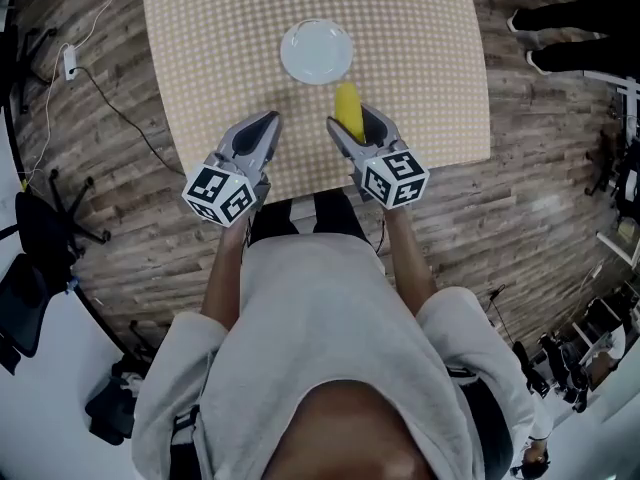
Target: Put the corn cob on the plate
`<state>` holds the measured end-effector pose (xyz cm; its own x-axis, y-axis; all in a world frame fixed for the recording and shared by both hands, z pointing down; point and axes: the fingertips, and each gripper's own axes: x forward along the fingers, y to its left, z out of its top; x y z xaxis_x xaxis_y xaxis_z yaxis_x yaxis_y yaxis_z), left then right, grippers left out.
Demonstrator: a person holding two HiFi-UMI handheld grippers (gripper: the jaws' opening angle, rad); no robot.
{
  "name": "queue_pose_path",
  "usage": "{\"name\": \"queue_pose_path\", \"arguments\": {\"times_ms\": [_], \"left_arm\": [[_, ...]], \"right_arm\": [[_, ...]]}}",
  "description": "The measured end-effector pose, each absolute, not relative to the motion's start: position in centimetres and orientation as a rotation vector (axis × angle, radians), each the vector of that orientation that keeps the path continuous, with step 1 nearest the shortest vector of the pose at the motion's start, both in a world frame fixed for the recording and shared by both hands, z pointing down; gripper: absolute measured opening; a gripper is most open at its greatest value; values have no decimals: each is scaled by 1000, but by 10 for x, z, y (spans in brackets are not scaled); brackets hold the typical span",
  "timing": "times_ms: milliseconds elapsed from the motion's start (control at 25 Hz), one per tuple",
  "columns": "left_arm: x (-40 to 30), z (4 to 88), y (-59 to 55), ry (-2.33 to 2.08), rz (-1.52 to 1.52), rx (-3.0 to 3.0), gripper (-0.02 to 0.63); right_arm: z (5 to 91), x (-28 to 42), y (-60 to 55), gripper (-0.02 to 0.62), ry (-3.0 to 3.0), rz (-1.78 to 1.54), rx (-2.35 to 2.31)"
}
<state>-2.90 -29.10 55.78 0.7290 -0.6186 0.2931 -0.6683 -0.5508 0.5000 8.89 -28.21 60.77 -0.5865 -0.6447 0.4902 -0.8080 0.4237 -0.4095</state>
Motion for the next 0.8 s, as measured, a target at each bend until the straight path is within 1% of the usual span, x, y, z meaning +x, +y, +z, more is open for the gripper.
{"name": "queue_pose_path", "arguments": {"times_ms": [400, 800], "left_arm": [[-34, 568, -282, -990, 109, 2291, 8], [-48, 561, -278, -1046, 99, 2278, 8]], "right_arm": [[622, 81, -293, 253, -2416, 888, 1211], [630, 75, -346, 254, -2440, 805, 1174]]}}
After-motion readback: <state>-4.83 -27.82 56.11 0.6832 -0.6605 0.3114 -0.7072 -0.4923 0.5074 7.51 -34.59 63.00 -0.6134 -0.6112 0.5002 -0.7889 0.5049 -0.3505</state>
